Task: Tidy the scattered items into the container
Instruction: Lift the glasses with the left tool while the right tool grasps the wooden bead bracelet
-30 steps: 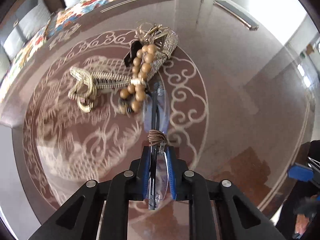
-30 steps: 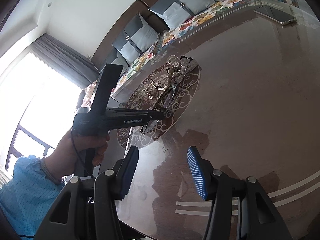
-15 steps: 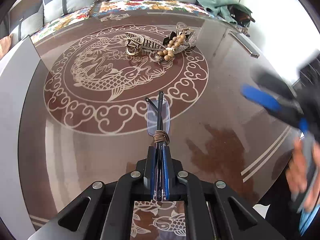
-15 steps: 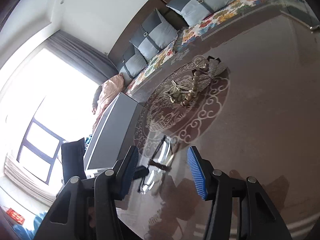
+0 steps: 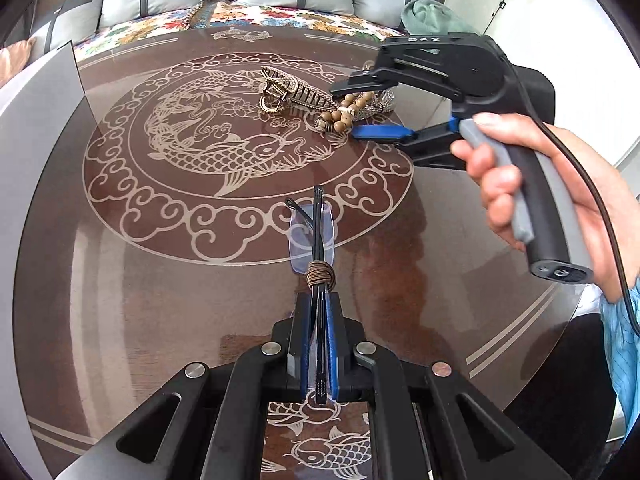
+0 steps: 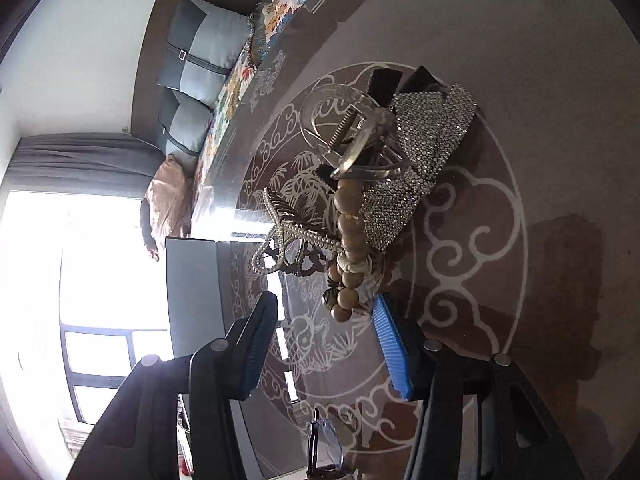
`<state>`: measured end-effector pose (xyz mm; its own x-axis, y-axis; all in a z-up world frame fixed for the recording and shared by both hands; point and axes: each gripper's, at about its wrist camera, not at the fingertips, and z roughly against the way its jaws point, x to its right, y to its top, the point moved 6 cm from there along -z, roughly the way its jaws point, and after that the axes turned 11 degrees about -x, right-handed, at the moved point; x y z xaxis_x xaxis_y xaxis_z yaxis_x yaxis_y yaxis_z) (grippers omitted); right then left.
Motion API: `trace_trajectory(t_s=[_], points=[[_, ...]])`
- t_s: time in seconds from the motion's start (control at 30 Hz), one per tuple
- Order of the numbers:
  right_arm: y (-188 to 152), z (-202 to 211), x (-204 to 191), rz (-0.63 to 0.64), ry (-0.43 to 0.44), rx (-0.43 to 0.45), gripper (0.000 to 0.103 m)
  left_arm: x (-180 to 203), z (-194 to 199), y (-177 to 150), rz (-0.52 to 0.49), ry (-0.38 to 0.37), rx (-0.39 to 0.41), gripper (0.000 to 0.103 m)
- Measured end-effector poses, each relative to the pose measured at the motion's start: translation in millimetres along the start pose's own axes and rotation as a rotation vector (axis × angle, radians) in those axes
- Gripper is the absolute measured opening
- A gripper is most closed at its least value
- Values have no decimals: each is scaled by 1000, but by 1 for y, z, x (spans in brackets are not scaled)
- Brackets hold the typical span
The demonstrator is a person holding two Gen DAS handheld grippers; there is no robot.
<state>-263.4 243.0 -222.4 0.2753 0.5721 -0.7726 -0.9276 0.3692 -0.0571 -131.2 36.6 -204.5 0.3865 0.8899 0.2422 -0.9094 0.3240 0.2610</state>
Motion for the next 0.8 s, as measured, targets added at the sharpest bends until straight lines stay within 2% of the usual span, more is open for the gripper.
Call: trace_trajectory(t_s=[0.17, 0.23, 0.27, 0.5, 0.6, 0.7, 0.8], points=[[5, -6, -12, 43, -93, 21, 47, -2, 0, 1, 16, -19, -4, 7], [6, -10, -12, 80, -154, 17, 26, -2, 0, 1, 23, -20, -6, 8], [6, -12, -11, 99, -185, 13, 11, -2, 0, 0, 25, -21, -8, 8], [-12, 7, -11, 217, -235, 27, 11, -4, 1, -1, 43, -13, -10, 8], [-35, 21, -11, 305, -254, 0, 11, -4, 2, -3, 53, -12, -7, 8], [-69, 33, -6, 397, -283, -67, 11, -1, 4, -7, 64, -22, -3, 8], [-108, 47, 3, 497, -354, -109, 11, 3, 5, -10, 67, -27, 1, 8]])
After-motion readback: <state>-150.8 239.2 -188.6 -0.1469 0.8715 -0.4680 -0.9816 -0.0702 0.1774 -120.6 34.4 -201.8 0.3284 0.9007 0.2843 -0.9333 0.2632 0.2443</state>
